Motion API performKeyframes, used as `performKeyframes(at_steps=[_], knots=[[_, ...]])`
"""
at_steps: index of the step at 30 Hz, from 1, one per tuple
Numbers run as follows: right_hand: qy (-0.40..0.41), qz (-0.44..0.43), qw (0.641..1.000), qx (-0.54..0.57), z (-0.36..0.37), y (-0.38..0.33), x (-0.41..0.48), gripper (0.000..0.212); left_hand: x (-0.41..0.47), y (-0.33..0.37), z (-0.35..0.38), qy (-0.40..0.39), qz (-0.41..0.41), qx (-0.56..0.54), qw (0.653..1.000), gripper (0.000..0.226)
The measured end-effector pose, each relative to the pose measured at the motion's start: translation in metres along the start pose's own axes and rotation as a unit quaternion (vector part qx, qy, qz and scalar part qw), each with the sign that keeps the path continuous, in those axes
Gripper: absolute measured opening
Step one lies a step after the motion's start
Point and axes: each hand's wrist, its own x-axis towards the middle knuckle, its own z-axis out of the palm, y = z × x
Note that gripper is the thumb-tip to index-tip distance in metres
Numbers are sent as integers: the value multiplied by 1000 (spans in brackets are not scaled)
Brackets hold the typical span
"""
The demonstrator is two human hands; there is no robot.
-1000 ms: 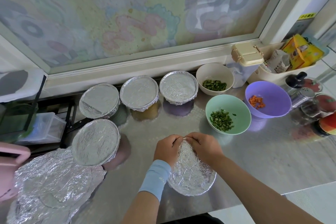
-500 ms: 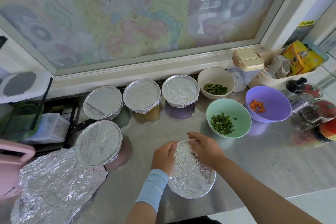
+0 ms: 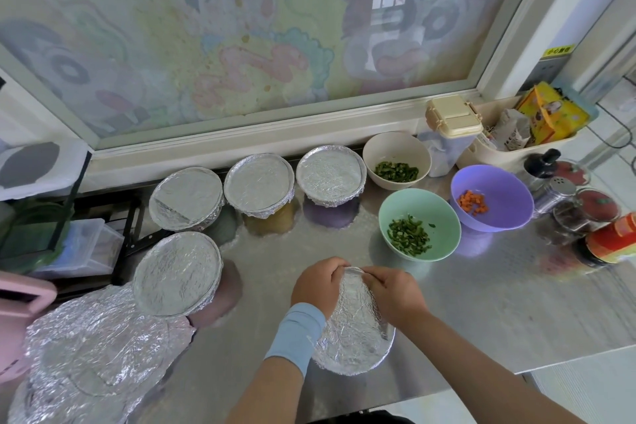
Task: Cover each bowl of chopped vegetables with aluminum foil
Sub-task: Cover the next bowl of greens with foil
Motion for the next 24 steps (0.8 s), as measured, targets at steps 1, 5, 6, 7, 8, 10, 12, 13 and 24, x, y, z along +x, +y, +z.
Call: performKeyframes(at_steps=[1,5,6,7,8,10,12,13,24], knots=[[-4,1,1000,-9,0,-1,0,21,0,1,0,2,3,2,1000,26],[17,-23,999,-21,4,-6,2,26,-5,1,3,10,22,13,1000,30],[32,-37,999,-20,5,-8,3,26,-5,1,4,15,23,15,1000,30],[45,-50,997,-25,8,-8,4,24,-5,0,4,19,21,15,999,29],[55,-60,996,-31,10,-7,4,21,-4,0,5,22,17,14,1000,29],[63,-71,995,-34,13,-4,6,17,-4,0,5,27,7,18,999,26],[70,-83,993,-37,15,1,6,17,-4,-1,5,34,4,20,999,24],[71,-87,993,-43,16,3,6,17,-5,-2,5,38,7,17,999,23],[87,-142,985,-52,17,4,6,17,-8,-1,7,52,-13,4,999,22]])
